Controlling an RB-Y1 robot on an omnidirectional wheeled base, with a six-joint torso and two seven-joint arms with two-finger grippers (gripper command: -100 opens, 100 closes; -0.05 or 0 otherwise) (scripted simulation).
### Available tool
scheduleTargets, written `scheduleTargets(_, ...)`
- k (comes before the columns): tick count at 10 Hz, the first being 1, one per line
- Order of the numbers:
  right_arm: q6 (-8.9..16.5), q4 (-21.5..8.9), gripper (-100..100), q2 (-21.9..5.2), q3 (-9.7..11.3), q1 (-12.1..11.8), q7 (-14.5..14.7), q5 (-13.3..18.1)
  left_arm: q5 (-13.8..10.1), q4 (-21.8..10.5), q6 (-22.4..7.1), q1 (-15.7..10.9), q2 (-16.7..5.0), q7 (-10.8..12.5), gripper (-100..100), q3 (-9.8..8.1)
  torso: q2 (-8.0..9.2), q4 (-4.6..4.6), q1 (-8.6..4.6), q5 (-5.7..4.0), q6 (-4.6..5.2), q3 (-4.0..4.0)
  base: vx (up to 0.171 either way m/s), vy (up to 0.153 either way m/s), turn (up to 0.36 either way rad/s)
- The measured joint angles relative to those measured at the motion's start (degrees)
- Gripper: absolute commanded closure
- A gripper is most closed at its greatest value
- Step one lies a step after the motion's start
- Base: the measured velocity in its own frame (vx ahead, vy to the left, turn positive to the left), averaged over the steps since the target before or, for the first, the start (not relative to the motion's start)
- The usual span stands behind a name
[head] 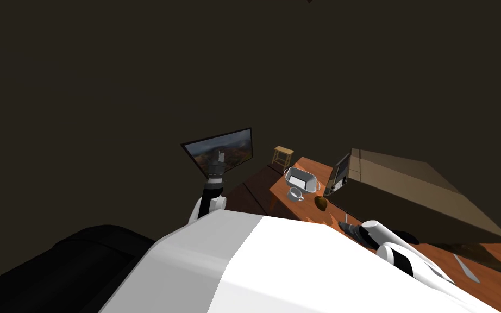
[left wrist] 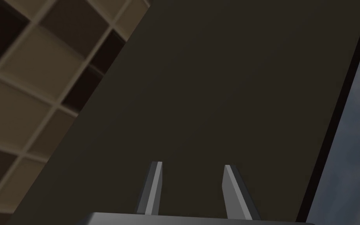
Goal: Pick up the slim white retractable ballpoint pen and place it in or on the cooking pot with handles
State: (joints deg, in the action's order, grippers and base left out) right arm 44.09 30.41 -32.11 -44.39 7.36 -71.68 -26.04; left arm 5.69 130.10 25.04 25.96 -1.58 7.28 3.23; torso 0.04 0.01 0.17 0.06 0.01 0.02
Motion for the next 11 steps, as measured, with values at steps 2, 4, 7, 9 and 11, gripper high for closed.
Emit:
scheduleTargets(2,1.47,0.47,100,-0.99,0.02,0.28,0.06,-0.08,0.0,0.0,0.0,0.0,0.0,0.0,0,0.0,0.03,0.0,0.13,0.02,-0.01,0.01,-0.007,0.046,-0.011)
scheduleTargets(4,1.67,0.58,100,-0.97,0.02,0.24,0.02,-0.08,0.0,0.0,0.0,0.0,0.0,0.0,0,0.0,-0.01,0.0,-0.1,-0.03,-0.01,0.0,-0.027,0.037,0.051)
scheduleTargets(7,4.14,-0.38,100,-4.7,-1.02,-0.49,-0.95,-0.51,0.0,0.0,0.0,-0.01,0.01,0.0,0,0.01,0.3,0.04,0.44,0.14,0.06,0.16,-0.061,0.131,0.064)
scheduleTargets(9,5.96,0.16,100,-6.21,-1.67,-1.62,-1.75,-0.7,0.0,0.0,0.0,-0.01,0.01,0.0,0,0.01,0.19,0.03,0.58,0.2,0.06,0.11,-0.023,0.129,0.064)
scheduleTargets(11,6.94,-0.66,100,-7.65,-2.03,-1.6,-2.16,-0.84,0.0,0.0,0.0,0.0,0.0,0.0,0,0.0,0.19,0.04,0.42,0.17,0.06,0.11,-0.023,0.091,0.064)
